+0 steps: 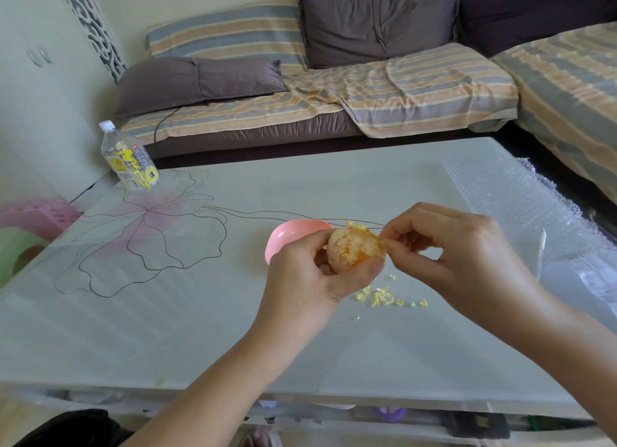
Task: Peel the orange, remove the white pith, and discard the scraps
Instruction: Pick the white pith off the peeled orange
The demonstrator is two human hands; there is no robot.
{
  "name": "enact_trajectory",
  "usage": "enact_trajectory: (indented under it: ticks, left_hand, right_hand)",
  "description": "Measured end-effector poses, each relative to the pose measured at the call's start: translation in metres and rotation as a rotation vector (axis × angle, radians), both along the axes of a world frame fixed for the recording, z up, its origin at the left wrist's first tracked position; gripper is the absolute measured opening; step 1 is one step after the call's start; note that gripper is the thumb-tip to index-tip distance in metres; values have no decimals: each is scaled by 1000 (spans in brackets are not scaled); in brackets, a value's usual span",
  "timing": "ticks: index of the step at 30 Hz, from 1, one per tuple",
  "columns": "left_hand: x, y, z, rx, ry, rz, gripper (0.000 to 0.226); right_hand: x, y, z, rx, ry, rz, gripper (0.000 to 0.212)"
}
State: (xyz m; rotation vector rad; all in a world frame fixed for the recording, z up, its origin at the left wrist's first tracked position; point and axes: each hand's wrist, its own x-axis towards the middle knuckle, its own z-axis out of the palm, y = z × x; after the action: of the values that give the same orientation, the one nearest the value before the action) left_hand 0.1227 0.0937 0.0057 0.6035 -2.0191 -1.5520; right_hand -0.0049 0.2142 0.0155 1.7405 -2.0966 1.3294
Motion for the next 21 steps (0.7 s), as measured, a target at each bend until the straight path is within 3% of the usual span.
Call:
enact_trajectory:
  ticks: [10, 16, 21]
  left_hand:
    - [0, -1, -4, -41, 0, 13, 34]
    - [-2, -4, -2, -4, 0, 29, 34]
    - [-2, -6, -1, 86, -9, 26, 30]
  right_hand:
    - [-3, 2, 2, 81, -97, 30, 17]
    - [-2, 3, 1, 91, -122, 97, 4]
    - [-3, 5, 2, 87, -167, 115, 13]
